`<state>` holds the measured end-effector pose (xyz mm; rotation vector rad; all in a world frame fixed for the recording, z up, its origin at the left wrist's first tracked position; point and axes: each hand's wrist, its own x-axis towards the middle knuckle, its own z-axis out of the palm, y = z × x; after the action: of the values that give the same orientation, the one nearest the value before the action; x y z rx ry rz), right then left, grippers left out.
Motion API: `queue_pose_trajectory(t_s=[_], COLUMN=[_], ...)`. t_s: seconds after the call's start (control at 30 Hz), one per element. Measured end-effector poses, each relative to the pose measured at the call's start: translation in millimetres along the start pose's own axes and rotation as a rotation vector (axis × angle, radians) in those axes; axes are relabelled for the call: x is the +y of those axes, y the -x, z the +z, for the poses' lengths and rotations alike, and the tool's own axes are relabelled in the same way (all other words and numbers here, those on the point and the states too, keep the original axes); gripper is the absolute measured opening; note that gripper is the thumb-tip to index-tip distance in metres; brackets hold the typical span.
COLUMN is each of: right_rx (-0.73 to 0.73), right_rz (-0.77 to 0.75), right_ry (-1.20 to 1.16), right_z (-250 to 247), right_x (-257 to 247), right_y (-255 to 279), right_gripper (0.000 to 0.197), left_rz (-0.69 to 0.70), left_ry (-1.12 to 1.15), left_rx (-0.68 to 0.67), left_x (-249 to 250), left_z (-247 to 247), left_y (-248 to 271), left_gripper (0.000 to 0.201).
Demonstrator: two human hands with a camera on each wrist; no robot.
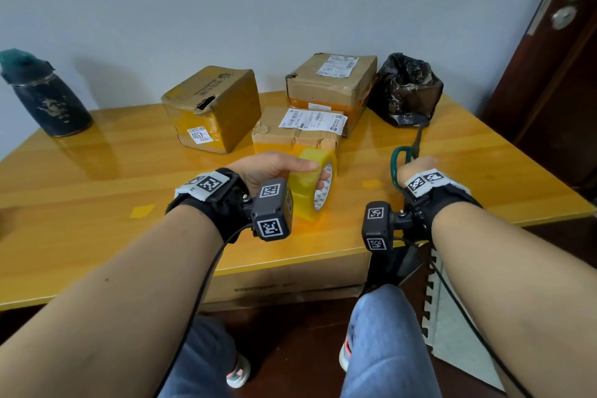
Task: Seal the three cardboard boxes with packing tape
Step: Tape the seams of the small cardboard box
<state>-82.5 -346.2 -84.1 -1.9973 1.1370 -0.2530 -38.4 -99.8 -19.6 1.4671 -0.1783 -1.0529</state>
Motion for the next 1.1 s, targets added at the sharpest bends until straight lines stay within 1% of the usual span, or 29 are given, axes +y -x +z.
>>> queue_pose_trajectory(t_s=[0.07,0.1,0.13,0.2,0.23,0.27,0.37,0.43,0.5,0.53,0.6,0.7,0.8,0.93,1.0,1.1], right_rx=[0.094,0.128,0.123,0.075,0.041,-0.007,-0.142,-0.208,-0.244,-0.250,-0.241,-0.225,-0.215,-0.214,-0.190,-0.139], right_rz=[-0.019,-0.065,-0.115,-0.255,-0.323,-0.373,-0.524,-0.640,-0.751,-0.794,-0.855,-0.903,-0.989,-1.067,-1.078,-1.091], right_ry=[-0.075,-0.099,-0.135,-0.206,-0.218,-0.217,-0.129,-0.023,0.128,0.206,0.318,0.433,0.581,0.659,0.677,0.679], right_z=[3.2,5.5,7.7,11.5,13.4,16.2,26.8,33.6,43.4,47.8,56.1,66.3,74.5,85.7,90.5,96.2], right_x=[-3.5,-5.6,-10.8,-24.2,-30.9,-38.4,-59.0,-68.6,-75.5,-77.6,-80.2,-82.2,-88.2,-99.7,-104.7,-110.9], right_y=[6.4,10.7,16.7,31.2,38.4,45.0,64.8,78.2,88.1,91.9,96.1,100.9,107.2,116.1,119.5,122.0], right_gripper=[0.021,0.020,0.023,0.034,0.041,0.046,0.050,0.057,0.061,0.061,0.062,0.064,0.068,0.074,0.075,0.074], left_rz=[0.017,0.033,0.049,0.082,0.100,0.123,0.157,0.162,0.171,0.166,0.139,0.106,0.103,0.101,0.128,0.118], left_ry=[0.014,0.014,0.029,0.040,0.045,0.050,0.074,0.086,0.112,0.134,0.175,0.186,0.196,0.148,0.143,0.130], left_rx=[-0.009,-0.010,-0.031,-0.020,-0.009,-0.010,0.075,0.155,0.232,0.251,0.290,0.372,0.400,0.381,0.364,0.380], left_x=[-2.3,-3.6,-4.0,-5.7,-6.3,-6.9,-7.7,-7.0,-6.5,-7.4,-10.3,-14.4,-18.4,-21.3,-22.8,-25.8], left_z=[-9.0,-15.7,-21.1,-33.8,-40.4,-45.9,-59.6,-65.9,-75.2,-81.4,-91.9,-107.0,-116.3,-122.6,-124.2,-122.9], left_y=[5.7,8.1,13.0,17.7,20.6,24.9,38.4,50.7,63.4,68.8,77.9,86.7,91.7,92.2,90.1,87.8], left_gripper=[0.030,0.040,0.056,0.088,0.097,0.100,0.095,0.079,0.061,0.056,0.057,0.059,0.075,0.069,0.068,0.059])
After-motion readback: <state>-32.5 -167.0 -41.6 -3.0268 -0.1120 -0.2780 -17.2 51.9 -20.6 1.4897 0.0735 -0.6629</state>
